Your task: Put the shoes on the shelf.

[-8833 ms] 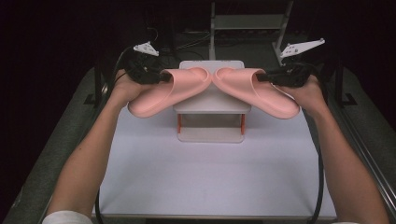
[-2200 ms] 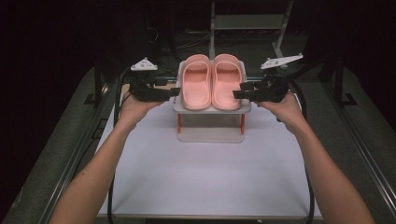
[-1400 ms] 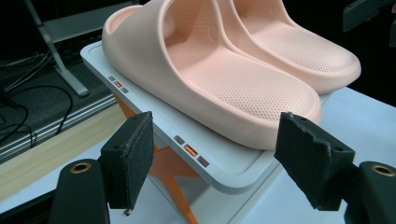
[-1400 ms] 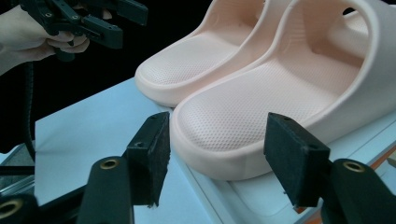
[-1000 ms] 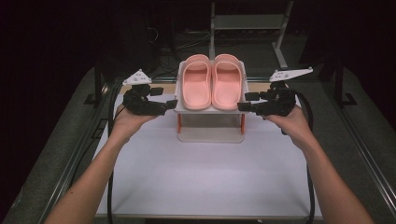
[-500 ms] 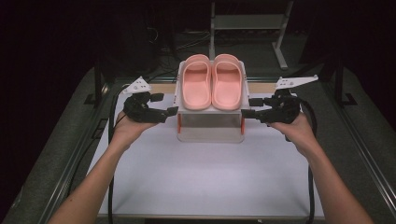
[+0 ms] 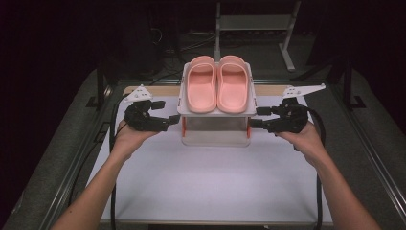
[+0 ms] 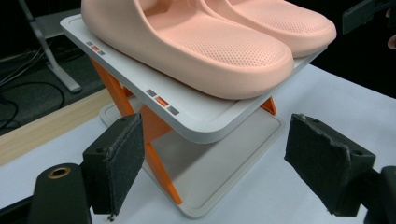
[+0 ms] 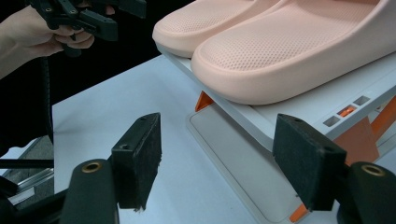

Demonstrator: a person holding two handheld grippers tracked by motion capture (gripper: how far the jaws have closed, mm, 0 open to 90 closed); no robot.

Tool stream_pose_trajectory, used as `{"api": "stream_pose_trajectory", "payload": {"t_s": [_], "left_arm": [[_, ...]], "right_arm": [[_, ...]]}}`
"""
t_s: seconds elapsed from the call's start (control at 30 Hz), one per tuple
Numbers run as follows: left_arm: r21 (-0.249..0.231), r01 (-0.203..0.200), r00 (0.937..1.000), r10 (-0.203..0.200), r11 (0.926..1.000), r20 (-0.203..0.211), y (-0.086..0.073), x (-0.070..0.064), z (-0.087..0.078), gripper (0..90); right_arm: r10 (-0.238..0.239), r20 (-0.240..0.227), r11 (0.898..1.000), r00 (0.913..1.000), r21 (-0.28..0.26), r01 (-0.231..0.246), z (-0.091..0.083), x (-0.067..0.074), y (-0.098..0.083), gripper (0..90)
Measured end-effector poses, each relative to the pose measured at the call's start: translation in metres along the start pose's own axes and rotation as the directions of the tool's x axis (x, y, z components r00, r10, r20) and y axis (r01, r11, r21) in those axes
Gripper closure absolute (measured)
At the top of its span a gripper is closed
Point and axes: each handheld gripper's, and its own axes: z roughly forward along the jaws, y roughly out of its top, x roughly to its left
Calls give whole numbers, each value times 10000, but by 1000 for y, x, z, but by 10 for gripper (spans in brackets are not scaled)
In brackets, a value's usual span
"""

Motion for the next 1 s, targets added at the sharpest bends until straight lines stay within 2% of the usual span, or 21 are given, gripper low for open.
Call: {"api": "stream_pose_trajectory", "payload": {"t_s": [1.0], "left_arm": [[317,177,9998,-180,9993,91,-23,-1,4,168]], "right_arm": [[392,-89,9991,9992,143,-391,1,-6,-32,257]]}}
